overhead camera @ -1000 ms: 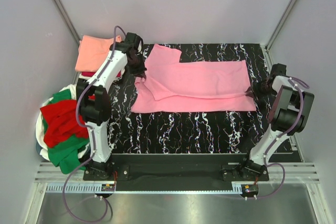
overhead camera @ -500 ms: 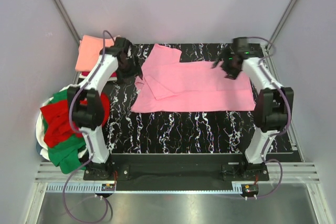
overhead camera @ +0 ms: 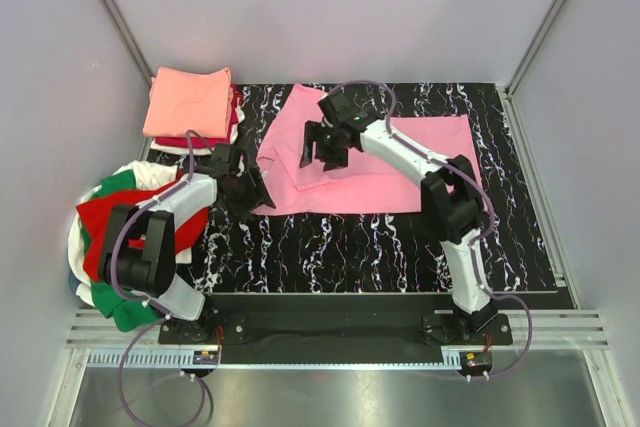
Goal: Fold and stack the t-shirts
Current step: Fold the tshirt
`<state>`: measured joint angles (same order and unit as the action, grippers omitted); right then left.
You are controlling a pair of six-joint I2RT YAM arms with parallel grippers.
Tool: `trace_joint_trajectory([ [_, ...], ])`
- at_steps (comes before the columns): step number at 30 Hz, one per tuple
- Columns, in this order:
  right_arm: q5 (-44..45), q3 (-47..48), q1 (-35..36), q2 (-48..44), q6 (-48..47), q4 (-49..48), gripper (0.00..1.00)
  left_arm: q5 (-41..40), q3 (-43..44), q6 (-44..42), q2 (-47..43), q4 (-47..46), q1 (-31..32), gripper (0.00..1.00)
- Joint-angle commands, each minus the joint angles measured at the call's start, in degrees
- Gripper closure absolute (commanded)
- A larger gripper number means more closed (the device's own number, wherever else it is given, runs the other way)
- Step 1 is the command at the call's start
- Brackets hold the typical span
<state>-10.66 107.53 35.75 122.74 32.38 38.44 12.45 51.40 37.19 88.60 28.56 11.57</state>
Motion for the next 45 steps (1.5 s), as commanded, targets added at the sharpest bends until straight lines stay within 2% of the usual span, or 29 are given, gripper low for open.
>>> trace_joint_trajectory([
  [1, -0.25, 5.31, 2.92, 4.25, -0.13, 3.04, 0.26, 0.66, -0.33, 2.01, 0.70, -9.04, 0.12, 0.30],
  [8, 3.18, 16.56, 6.17, 13.31, -2.76, 9.72, 0.28, -0.85, -2.09, 2.62, 3.60, -8.95, 0.03, 0.34],
  [12, 5.90, 21.05, 7.14, 17.26, -3.73, 13.24, 0.32, -1.46, -4.46, 2.89, 4.21, -9.13, -0.50, 0.41],
  [14, 7.40, 22.02, 7.41, 17.88, -3.99, 13.94, 0.34, -1.72, -5.08, 2.63, 4.65, -9.48, -0.85, 0.47],
  [15, 7.66, 22.11, 7.67, 18.41, -4.17, 14.12, 0.39, -1.81, -5.69, 2.54, 4.92, -9.66, -0.94, 0.50],
  [16, 8.36, 22.20, 7.76, 18.68, -4.26, 14.21, 0.40, -1.81, -5.87, 2.28, 4.92, -9.83, -1.11, 0.58],
  [18, 8.90, 22.99, 7.93, 19.81, -4.61, 15.00, 0.46, -1.99, -6.13, 2.01, 4.83, -10.10, -1.29, 0.60],
  [21, 9.16, 23.78, 7.93, 21.14, -4.96, 15.62, 0.49, -1.90, -6.22, 1.75, 5.01, -10.27, -1.38, 0.62],
  [22, 9.25, 23.96, 7.93, 21.75, -4.87, 15.79, 0.54, -1.90, -6.22, 1.66, 4.92, -10.45, -1.46, 0.62],
  [24, 9.16, 24.13, 7.93, 22.28, -5.13, 15.71, 0.57, -1.81, -6.40, 1.66, 4.74, -10.63, -1.47, 0.63],
  [27, 10.13, 25.10, 8.28, 22.98, -5.66, 16.67, 0.70, -1.90, -6.66, 1.66, 4.66, -10.80, -1.55, 0.64],
  [28, 10.48, 25.28, 8.29, 23.07, -5.75, 16.76, 0.76, -1.90, -6.75, 1.57, 4.57, -10.89, -1.55, 0.65],
  [29, 10.39, 25.71, 8.20, 23.07, -6.10, 17.11, 0.86, -2.07, -6.75, 1.57, 4.65, -10.89, -1.55, 0.66],
  [32, 13.02, 27.29, 8.20, 22.72, -6.71, 17.72, 1.00, -2.08, -6.84, 1.48, 4.65, -10.98, -1.73, 0.68],
  [37, 20.75, 35.46, 6.62, 22.37, -10.84, 20.27, 1.00, -1.81, -6.84, 1.04, 4.74, -10.54, -1.82, 0.73],
  [43, 20.34, 35.91, -2.15, 21.31, -13.14, 11.06, 0.99, -1.55, -7.36, 0.52, 3.86, -9.05, -1.91, 0.74],
  [44, 19.19, 36.78, -3.39, 21.75, -12.61, 8.96, 0.92, -1.55, -7.45, 0.52, 3.78, -8.78, -1.91, 0.74],
  [45, 18.05, 37.49, -4.27, 23.06, -12.52, 7.98, 0.76, -1.46, -7.54, 0.52, 3.69, -8.61, -1.91, 0.74],
])
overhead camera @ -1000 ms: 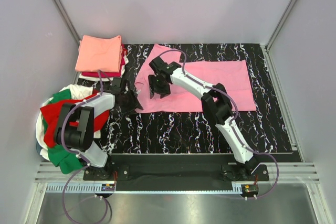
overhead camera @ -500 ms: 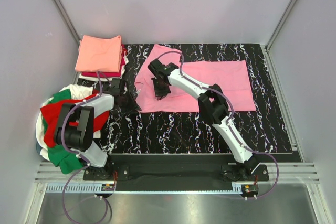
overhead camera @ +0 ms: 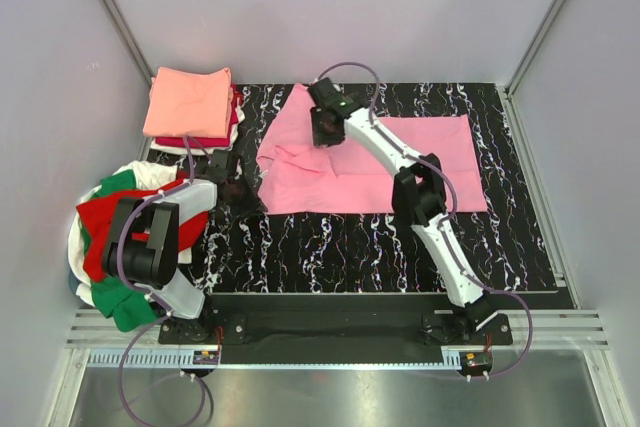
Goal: Fold and stack the t-shirts
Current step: Fold the tshirt
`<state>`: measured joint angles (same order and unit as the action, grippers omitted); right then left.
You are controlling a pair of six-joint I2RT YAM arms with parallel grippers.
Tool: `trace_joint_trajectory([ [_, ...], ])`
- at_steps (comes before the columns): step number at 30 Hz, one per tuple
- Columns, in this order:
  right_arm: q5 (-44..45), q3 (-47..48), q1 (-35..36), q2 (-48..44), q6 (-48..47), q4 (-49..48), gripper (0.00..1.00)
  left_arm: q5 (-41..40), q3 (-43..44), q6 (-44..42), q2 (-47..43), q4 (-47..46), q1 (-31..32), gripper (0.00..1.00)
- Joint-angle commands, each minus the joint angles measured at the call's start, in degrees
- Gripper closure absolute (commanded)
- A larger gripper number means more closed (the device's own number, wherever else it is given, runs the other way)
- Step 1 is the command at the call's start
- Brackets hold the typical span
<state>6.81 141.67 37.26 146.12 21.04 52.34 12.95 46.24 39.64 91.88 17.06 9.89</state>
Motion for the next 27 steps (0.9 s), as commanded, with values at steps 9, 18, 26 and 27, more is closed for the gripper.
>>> trace_joint_trajectory([
  [9, -2.50, 0.39, -10.97, -4.68, -0.12, -9.96, 0.11, -3.81, 0.24, -2.46, -4.06, 8.25, -0.22, 0.71],
  [18, -9.40, -25.18, -14.32, -24.36, 0.85, -17.95, 0.20, -7.42, 23.18, -8.70, 1.19, 16.33, -0.13, 0.41],
  [26, -26.23, -20.56, -6.68, -17.39, 0.94, -14.29, 0.47, -2.67, 16.81, -4.75, 2.70, 10.02, 0.83, 0.48],
  [27, -26.93, -19.86, -5.63, -16.41, 1.11, -14.02, 0.52, -2.41, 15.47, -4.31, 2.43, 9.23, 0.83, 0.49],
])
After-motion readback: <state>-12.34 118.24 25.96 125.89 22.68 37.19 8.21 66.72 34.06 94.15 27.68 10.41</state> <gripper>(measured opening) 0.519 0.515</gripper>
